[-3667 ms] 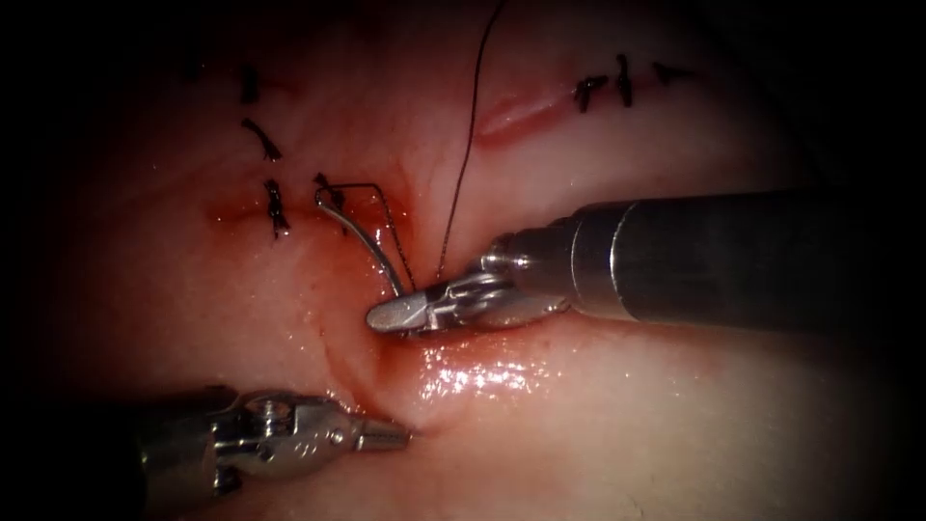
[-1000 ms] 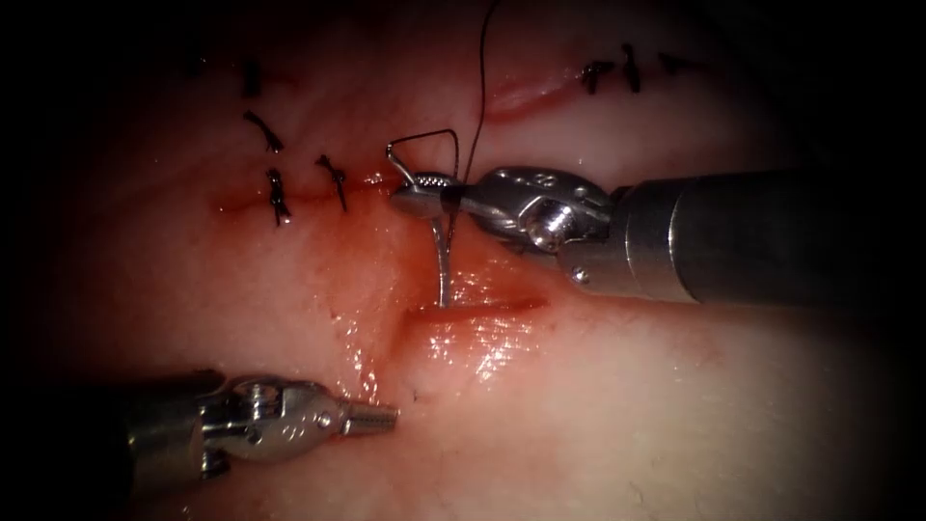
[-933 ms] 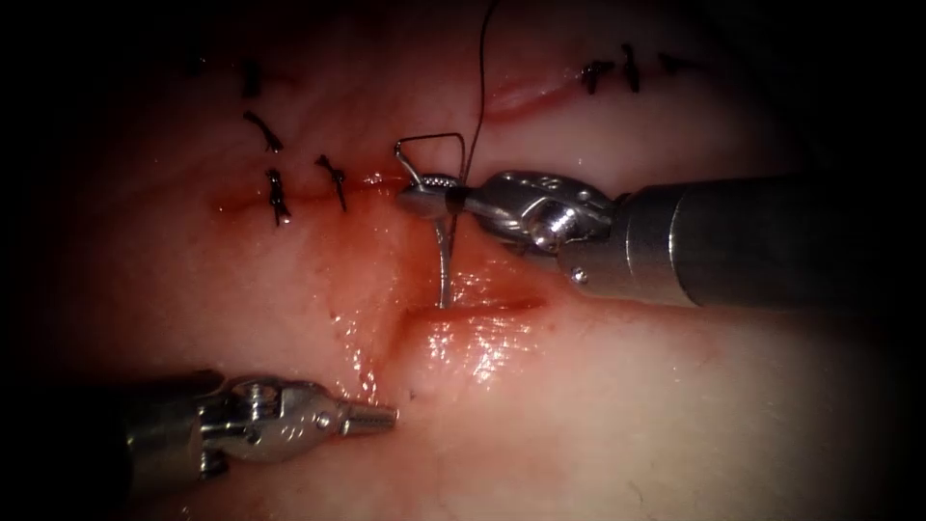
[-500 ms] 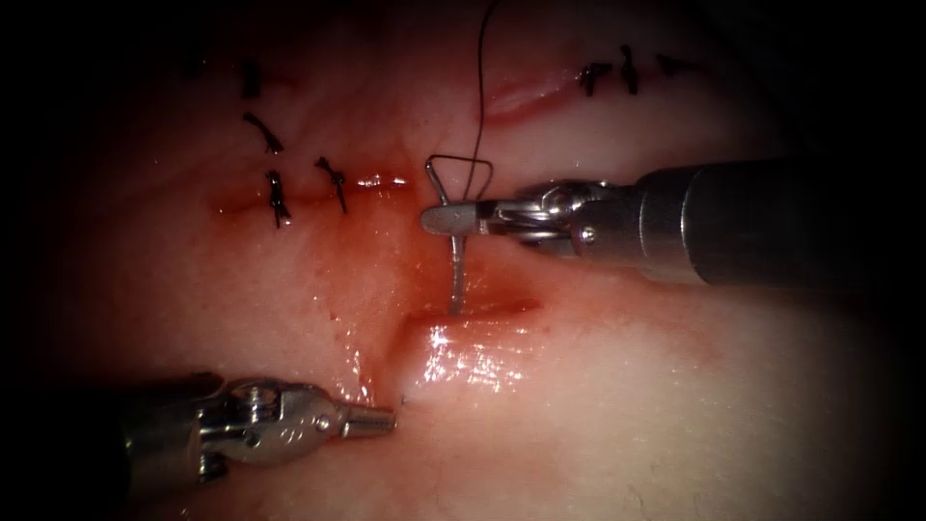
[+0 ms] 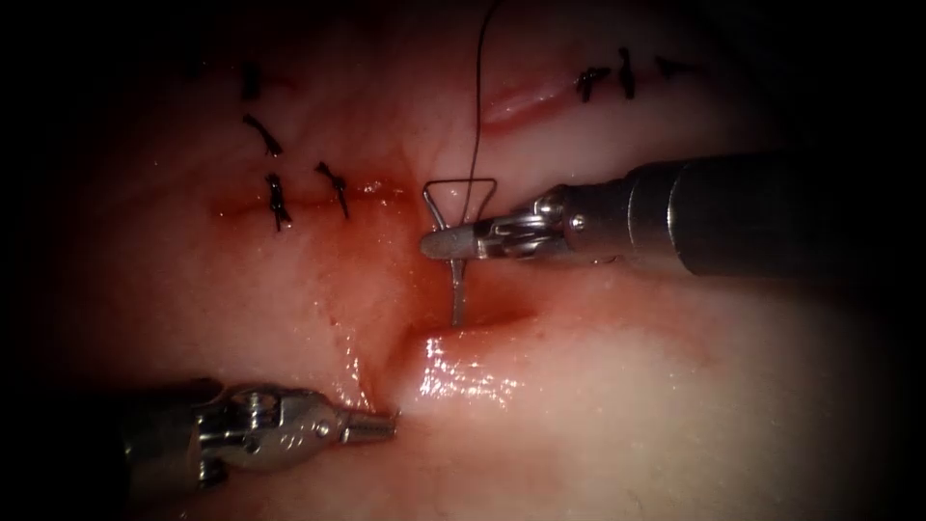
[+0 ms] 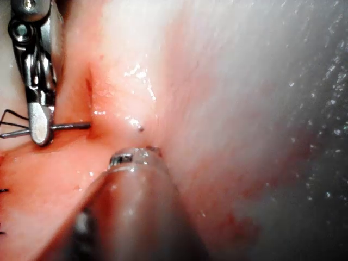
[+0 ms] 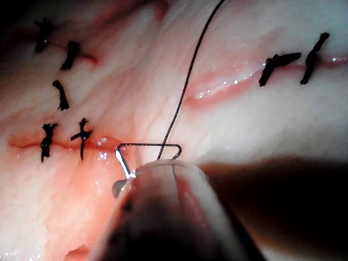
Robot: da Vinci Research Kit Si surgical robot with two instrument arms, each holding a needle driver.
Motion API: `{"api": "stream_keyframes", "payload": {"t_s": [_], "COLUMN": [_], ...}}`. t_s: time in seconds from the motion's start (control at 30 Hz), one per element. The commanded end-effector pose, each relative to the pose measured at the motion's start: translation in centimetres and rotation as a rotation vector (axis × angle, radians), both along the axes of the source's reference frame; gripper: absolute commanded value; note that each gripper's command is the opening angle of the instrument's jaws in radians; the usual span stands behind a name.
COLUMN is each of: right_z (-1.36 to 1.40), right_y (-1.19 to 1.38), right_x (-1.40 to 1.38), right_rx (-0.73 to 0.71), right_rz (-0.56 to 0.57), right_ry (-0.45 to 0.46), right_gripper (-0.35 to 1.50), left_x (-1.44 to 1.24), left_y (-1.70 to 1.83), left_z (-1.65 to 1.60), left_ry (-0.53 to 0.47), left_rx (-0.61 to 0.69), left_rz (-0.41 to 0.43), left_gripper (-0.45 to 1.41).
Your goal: Wound Closure
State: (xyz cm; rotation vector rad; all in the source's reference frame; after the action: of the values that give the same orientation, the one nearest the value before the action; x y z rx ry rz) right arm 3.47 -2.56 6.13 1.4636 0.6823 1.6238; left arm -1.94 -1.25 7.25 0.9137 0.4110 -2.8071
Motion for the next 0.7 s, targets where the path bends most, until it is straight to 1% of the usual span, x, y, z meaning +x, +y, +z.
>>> {"api": "stream_keyframes", "payload": {"t_s": [0.03, 0.3, 0.33, 0.43, 0.7], "right_z": [-0.04, -0.14, -0.22, -0.29, -0.28], "right_y": [-0.03, -0.2, -0.3, -0.39, -0.49], "right_x": [0.15, 0.23, 0.27, 0.31, 0.3], "right_rx": [0.002, 0.037, 0.048, 0.057, 0.08], "right_rz": [-0.005, -0.03, -0.043, -0.05, -0.066], "right_ry": [0.008, 0.022, 0.039, 0.048, 0.05], "right_gripper": [-0.35, -0.35, -0.35, -0.35, -0.35], "left_x": [-0.06, -0.05, -0.05, -0.05, -0.04], "left_y": [0.0, 0.0, 0.0, 0.0, 0.0], "left_z": [0.06, 0.06, 0.06, 0.06, 0.06], "left_ry": [-0.001, -0.001, -0.001, -0.001, -0.002], "left_rx": [-0.001, -0.001, -0.001, -0.001, 0.0], "left_rz": [0.0, 0.0, 0.001, 0.001, 0.002], "left_gripper": [-0.45, -0.45, -0.45, -0.45, -0.45]}}
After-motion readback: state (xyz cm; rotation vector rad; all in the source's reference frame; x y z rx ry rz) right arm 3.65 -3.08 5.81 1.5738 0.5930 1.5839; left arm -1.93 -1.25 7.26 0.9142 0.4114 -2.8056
